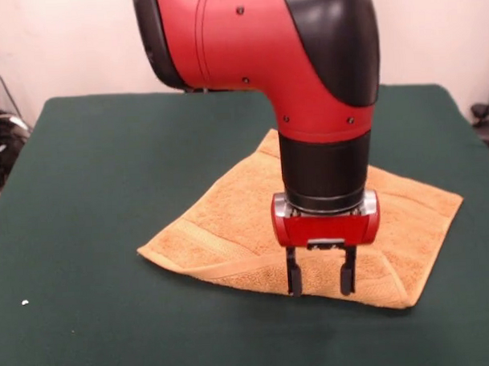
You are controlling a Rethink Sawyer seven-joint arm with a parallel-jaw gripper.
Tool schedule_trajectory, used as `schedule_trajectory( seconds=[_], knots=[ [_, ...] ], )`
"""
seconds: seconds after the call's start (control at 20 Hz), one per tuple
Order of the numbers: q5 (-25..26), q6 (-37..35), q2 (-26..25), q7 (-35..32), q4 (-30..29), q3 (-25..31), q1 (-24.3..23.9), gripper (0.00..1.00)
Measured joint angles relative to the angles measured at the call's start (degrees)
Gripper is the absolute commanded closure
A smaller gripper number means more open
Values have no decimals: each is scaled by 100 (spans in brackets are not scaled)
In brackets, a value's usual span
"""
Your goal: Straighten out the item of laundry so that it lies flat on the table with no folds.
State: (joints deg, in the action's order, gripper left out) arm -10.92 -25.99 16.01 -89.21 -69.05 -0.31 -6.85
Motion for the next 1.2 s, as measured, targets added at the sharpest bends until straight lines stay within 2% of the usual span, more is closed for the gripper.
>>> schedule_trajectory(
  seconds=[0.5,1.2],
  knots=[
    [-1,52,-178,0,-91,7,1,0],
    [-20,117,190,0,-628,6,84,0]
  ],
)
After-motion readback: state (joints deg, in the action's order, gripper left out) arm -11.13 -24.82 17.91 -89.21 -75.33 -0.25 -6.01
